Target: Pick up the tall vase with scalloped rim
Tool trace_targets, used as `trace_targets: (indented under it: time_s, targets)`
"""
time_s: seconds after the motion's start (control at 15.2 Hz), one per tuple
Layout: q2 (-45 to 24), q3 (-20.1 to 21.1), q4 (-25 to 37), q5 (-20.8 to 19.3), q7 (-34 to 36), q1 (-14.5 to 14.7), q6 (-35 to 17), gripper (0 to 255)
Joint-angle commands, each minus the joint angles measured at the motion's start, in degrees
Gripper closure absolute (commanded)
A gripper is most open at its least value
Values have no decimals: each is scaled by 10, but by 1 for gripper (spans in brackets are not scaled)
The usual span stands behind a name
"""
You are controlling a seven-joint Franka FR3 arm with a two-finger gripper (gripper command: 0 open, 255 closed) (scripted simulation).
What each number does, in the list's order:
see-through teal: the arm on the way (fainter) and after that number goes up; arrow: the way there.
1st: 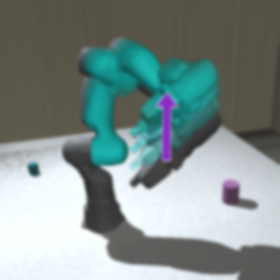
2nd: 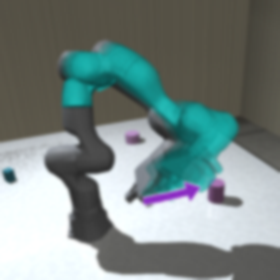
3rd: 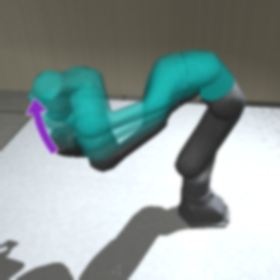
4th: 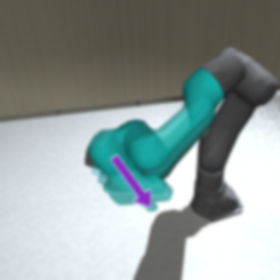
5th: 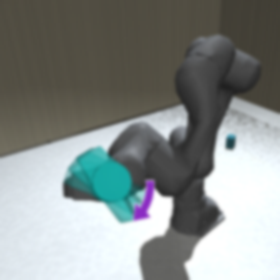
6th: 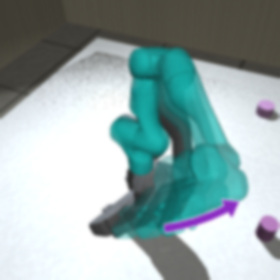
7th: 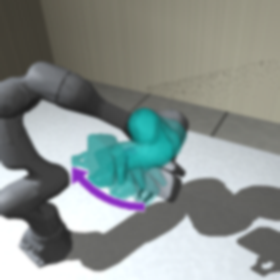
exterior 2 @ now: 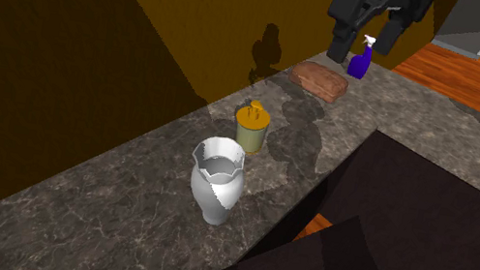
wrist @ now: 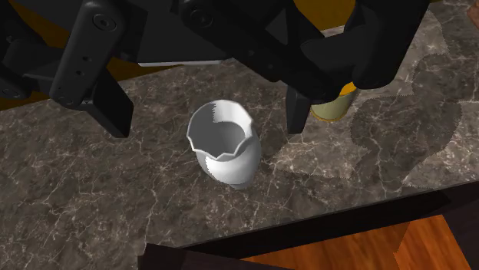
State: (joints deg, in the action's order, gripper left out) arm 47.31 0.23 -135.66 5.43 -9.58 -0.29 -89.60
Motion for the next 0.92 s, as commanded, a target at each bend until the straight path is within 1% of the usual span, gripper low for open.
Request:
trace_targets:
  time_s: [0.0,0.46,0.86]
  targets:
    - [0,0,0,0,0,0,0,0]
    - [-44,-8,-102,33,-9,2,-162,0]
    - [-127,-15,-156,72,-28,13,-311,0]
